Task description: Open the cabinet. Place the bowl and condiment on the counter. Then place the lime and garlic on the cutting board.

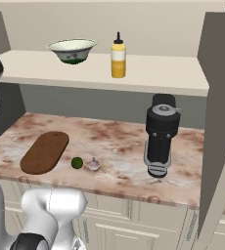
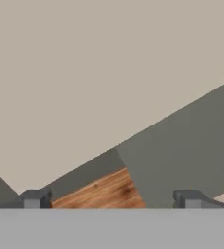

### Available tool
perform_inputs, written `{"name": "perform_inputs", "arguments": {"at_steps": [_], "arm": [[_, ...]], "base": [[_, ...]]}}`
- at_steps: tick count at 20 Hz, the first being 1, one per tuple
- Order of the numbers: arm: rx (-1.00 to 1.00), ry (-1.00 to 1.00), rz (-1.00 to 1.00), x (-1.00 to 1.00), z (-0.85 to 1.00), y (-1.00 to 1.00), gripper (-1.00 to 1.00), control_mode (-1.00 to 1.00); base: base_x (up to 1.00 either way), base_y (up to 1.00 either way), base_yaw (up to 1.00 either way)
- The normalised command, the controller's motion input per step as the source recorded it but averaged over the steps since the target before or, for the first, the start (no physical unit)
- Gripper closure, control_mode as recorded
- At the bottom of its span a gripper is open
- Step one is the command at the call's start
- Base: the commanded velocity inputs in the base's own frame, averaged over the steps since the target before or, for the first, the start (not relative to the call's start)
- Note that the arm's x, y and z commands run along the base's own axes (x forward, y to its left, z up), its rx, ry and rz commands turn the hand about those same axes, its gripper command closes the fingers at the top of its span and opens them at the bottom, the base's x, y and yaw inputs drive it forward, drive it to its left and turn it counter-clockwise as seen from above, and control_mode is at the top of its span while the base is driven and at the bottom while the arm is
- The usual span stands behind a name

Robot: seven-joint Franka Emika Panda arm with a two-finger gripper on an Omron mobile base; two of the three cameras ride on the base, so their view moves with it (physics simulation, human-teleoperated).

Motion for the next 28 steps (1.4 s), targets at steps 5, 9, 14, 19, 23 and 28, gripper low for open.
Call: {"name": "perform_inputs", "arguments": {"at_steps": [5, 9, 14, 19, 23, 28], "arm": [[-0.25, -0.35, -0.03, -0.01, 0.0, -0.01, -1.0, -1.0], [-0.2, -0.24, -0.08, 0.0, -0.01, -0.16, -1.0, -1.0], [-0.17, -0.16, -0.07, 0.19, -0.03, -0.23, -1.0, -1.0], [-0.14, -0.14, -0.06, 0.38, -0.15, -0.26, -1.0, -1.0], [-0.12, -0.17, -0.05, 0.38, -0.18, -0.25, -1.0, -1.0], [-0.13, -0.16, -0.07, 0.17, -0.27, -0.28, -1.0, -1.0]], "base": [[0.0, 0.0, 0.0], [0.0, 0.0, 0.0], [0.0, 0.0, 0.0], [0.0, 0.0, 0.0], [0.0, 0.0, 0.0], [0.0, 0.0, 0.0]]}}
